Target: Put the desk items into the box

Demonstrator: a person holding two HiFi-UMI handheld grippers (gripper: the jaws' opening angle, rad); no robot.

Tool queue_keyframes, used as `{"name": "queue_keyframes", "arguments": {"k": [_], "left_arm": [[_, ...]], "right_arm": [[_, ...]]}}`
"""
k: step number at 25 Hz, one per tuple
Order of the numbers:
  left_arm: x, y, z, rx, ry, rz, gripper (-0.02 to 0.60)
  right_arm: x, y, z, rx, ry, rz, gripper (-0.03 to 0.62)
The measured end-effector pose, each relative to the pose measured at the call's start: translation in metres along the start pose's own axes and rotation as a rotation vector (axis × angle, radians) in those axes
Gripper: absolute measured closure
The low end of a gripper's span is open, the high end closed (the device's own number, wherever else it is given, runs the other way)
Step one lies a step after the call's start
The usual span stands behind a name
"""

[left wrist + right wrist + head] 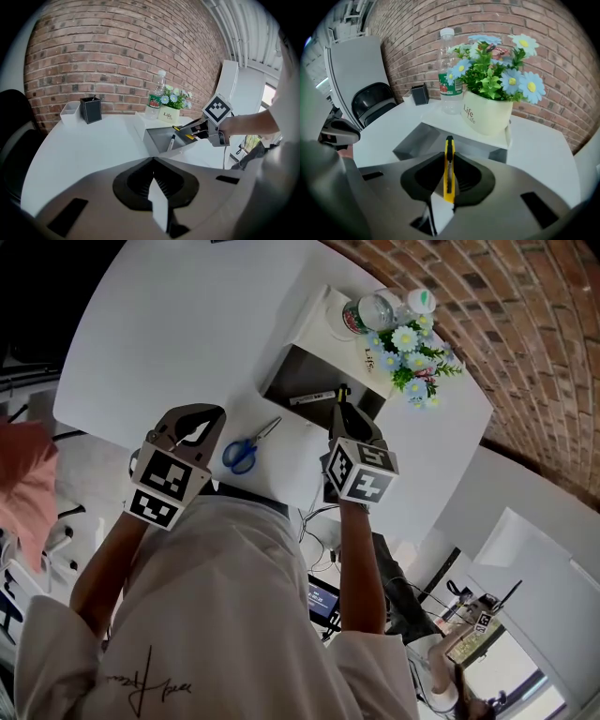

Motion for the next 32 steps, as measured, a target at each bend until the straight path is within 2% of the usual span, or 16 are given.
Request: {"name": "queue_keyframes", "arguments": {"k": [13,32], "left_arm": [[0.014,0.0,-0.011,-0.017,-0.046,-0.028,0.577],[0.016,0.004,-0.012,-0.022,-0.058,-0.04,0.577]], "right_arm": [[0.0,0.022,-0.012,-0.029,-0.013,-0.042,0.516],[0.004,0.045,-0.013,-0.048,-0.034,-0.084,0.516]]}}
Point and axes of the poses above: the fingertips, and each gripper's own axes: y forward along the fingers, z to its right, x out of its underside, the point moved 2 cm from there along -y, backward along the fingers, and after that the axes turned 2 degrees about y, right-handed, at the moved point
